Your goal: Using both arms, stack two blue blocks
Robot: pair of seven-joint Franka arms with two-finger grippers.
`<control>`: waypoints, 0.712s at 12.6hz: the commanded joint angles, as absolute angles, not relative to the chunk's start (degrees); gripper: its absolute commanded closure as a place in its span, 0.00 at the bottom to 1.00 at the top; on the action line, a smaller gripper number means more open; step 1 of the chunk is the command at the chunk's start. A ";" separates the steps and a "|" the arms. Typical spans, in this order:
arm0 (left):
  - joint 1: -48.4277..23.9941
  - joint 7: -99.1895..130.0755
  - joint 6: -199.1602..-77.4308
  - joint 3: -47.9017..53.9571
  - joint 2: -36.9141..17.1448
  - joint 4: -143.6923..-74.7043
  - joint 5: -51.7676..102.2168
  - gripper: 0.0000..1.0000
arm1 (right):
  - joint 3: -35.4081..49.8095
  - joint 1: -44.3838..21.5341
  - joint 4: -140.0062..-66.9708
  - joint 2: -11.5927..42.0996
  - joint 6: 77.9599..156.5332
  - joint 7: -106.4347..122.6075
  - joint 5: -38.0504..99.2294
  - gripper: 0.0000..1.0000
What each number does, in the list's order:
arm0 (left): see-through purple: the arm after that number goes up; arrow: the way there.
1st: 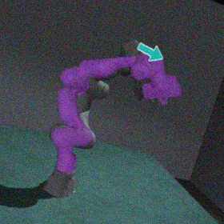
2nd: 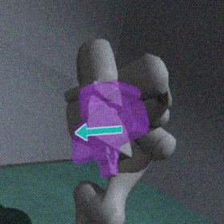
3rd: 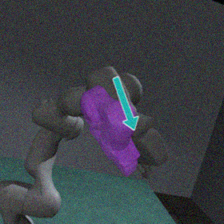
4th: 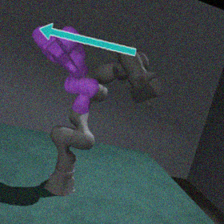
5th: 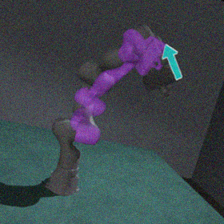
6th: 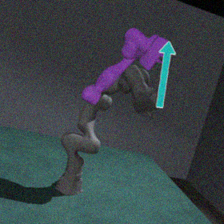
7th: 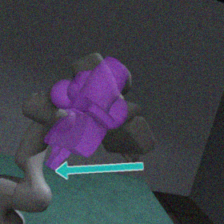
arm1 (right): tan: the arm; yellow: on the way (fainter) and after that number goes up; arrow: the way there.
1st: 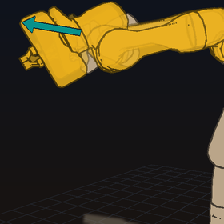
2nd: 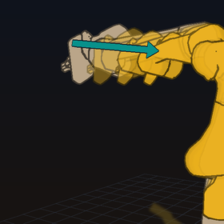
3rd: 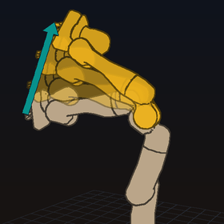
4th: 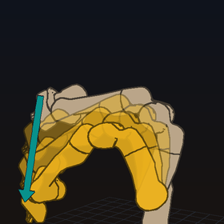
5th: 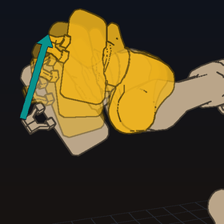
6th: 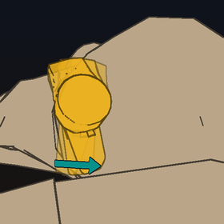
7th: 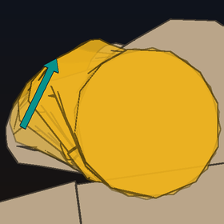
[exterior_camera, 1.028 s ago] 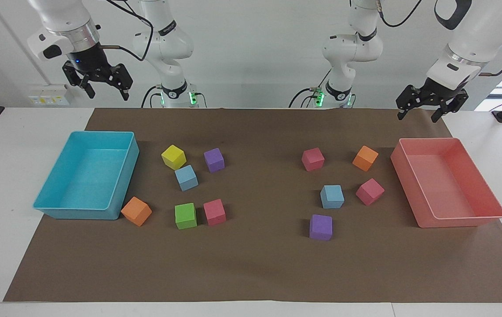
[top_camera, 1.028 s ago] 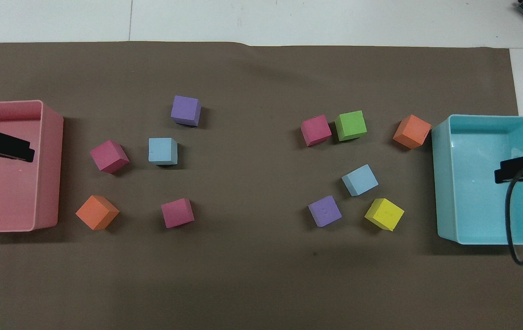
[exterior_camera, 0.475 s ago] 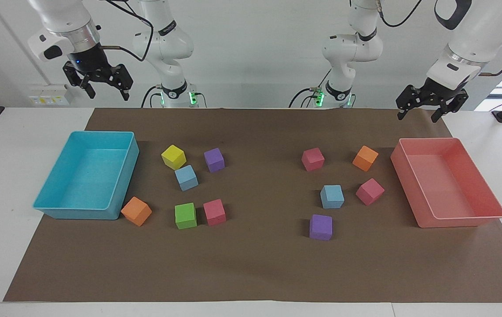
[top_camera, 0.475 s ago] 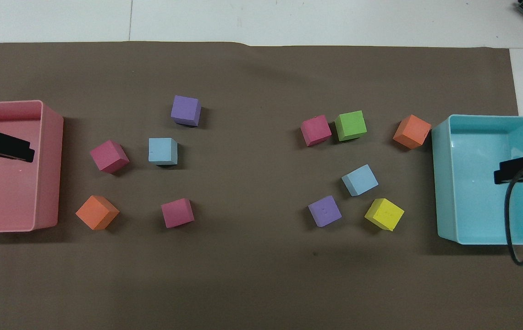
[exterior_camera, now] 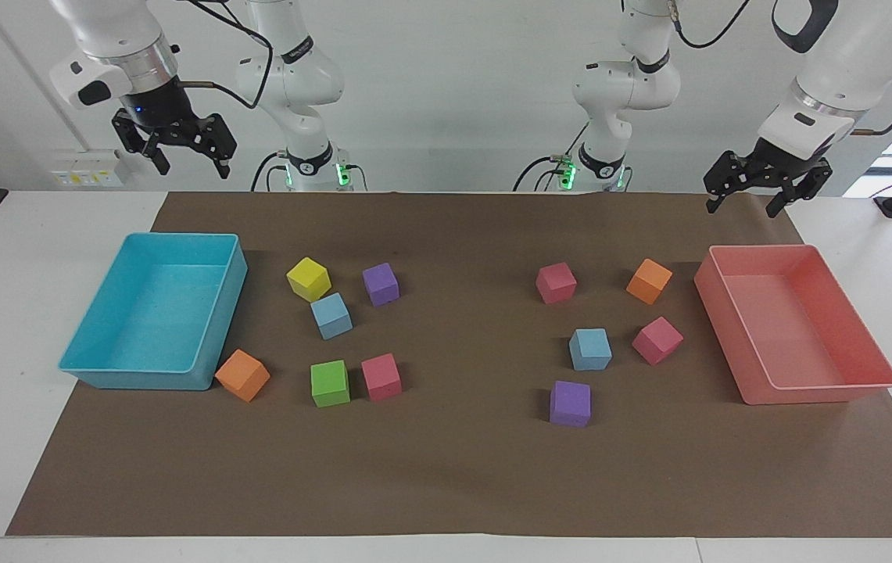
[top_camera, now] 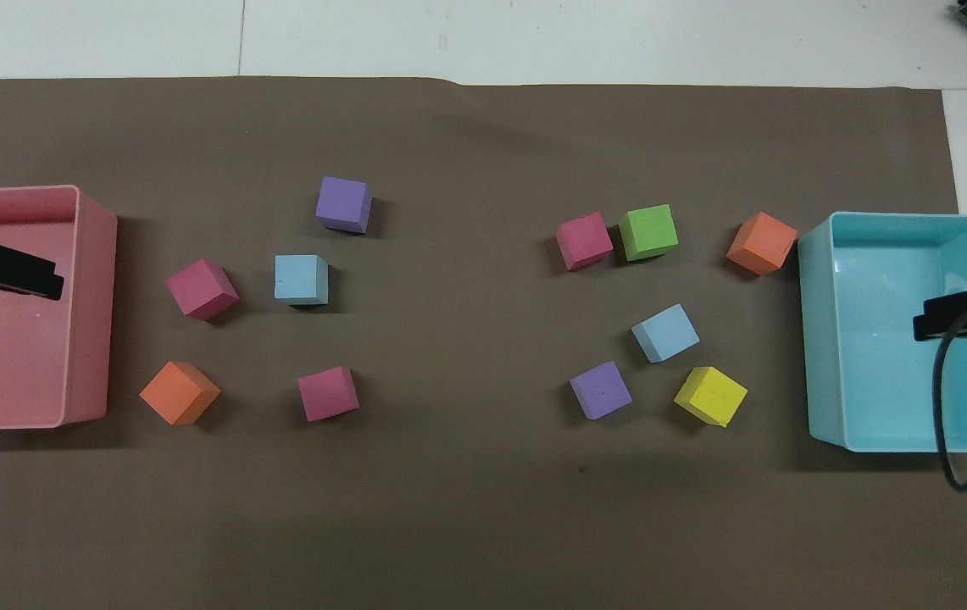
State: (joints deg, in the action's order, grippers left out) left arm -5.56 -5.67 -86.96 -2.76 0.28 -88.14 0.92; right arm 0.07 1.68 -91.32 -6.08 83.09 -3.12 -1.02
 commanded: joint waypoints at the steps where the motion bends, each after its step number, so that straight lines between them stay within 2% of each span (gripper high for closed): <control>1: -4.75 -5.98 -86.40 -2.29 1.14 -88.59 0.70 0.00 | 0.35 2.29 -92.72 -7.38 83.14 -2.20 0.26 0.00; 6: -4.83 -5.98 -86.40 -2.29 1.14 -88.59 0.70 0.00 | 0.35 2.29 -92.81 -7.38 83.23 -2.37 0.35 0.00; 9: -4.83 -5.98 -86.40 -2.29 1.14 -88.59 0.70 0.00 | 0.35 2.29 -95.62 -9.22 84.46 -3.33 0.44 0.00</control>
State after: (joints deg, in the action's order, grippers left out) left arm -5.56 -5.67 -86.96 -2.76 0.28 -88.14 0.92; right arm 0.07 1.68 -91.91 -6.36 83.13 -3.12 -1.01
